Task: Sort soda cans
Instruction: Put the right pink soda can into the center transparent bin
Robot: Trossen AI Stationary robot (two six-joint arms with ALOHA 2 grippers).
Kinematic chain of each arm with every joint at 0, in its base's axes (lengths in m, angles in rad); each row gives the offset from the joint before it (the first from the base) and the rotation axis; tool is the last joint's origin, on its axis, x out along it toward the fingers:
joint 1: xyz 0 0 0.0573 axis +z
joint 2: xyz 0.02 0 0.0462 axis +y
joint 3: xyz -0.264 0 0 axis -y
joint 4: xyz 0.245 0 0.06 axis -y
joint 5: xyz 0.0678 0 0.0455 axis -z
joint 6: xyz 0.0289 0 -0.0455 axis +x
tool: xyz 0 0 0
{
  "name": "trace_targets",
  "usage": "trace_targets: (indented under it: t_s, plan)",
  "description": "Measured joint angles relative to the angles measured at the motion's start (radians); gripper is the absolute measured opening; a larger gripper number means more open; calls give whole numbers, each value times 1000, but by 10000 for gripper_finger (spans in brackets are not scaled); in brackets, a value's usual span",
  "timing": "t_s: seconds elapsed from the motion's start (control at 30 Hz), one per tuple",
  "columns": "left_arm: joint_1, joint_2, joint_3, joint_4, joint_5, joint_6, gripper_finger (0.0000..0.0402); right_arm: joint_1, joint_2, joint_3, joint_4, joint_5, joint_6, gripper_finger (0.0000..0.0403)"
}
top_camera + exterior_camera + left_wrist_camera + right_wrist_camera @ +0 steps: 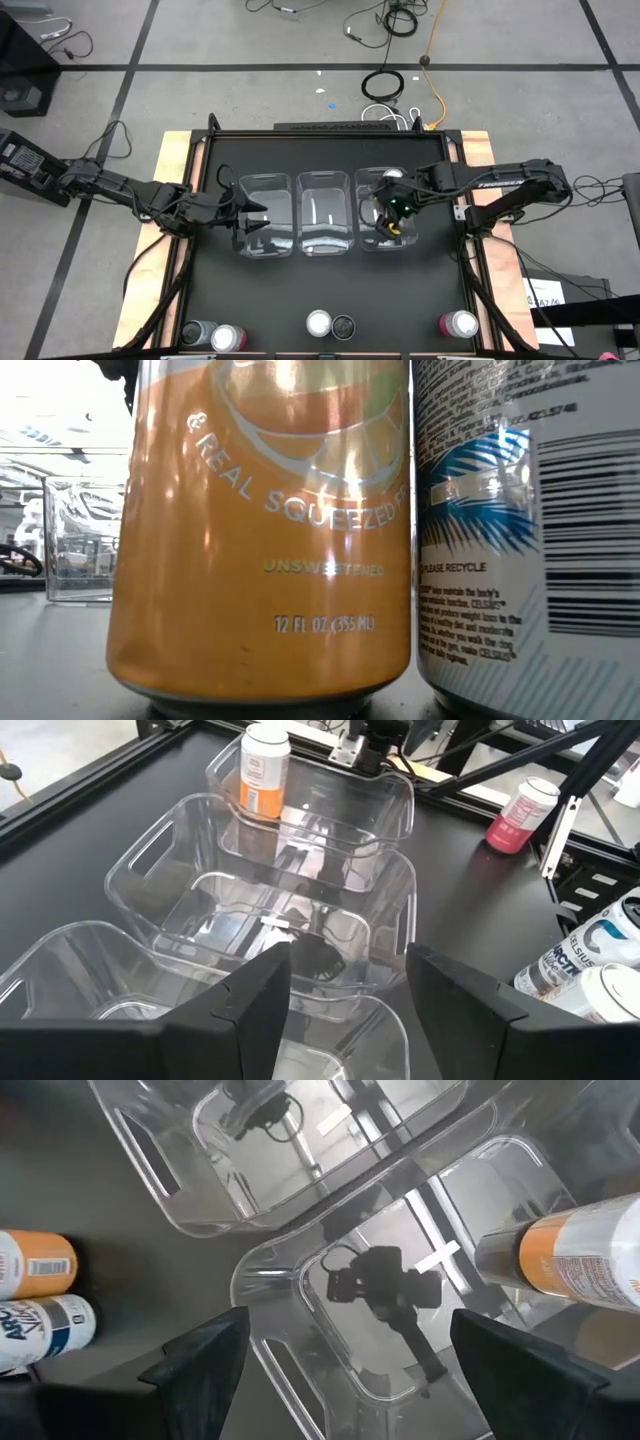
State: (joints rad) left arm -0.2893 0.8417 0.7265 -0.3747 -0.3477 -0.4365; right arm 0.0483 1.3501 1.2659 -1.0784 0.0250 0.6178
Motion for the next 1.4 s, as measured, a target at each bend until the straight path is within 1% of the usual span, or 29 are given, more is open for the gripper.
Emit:
trace_targets:
  t_s: [0.07, 0.23, 0.5, 0.67, 0.83, 1.1, 1.27, 1.4]
  plan:
    - [0, 0, 0, 0, 2, -1, 211, 0, 12, 0, 9, -2, 23, 338]
    - [0, 0, 0, 0, 5, -1, 211, 0, 37, 0, 49, -5, 171, 338]
    - [0, 0, 0, -1, 6, -1, 211, 3, 37, -1, 236, 1, 242, 338]
    - [0, 0, 0, -3, 6, 6, 211, 42, 37, -1, 307, 81, 266, 338]
    - [0, 0, 0, -5, 6, 6, 211, 92, 37, -1, 304, 135, 302, 338]
    - [0, 0, 0, -5, 6, 6, 211, 148, 36, -1, 193, 131, 291, 338]
    - [0, 0, 0, -4, 6, 5, 211, 215, 28, -1, 4, 78, 305, 338]
    - [0, 0, 0, 1, 6, -1, 211, 313, -8, -1, -148, 85, 387, 338]
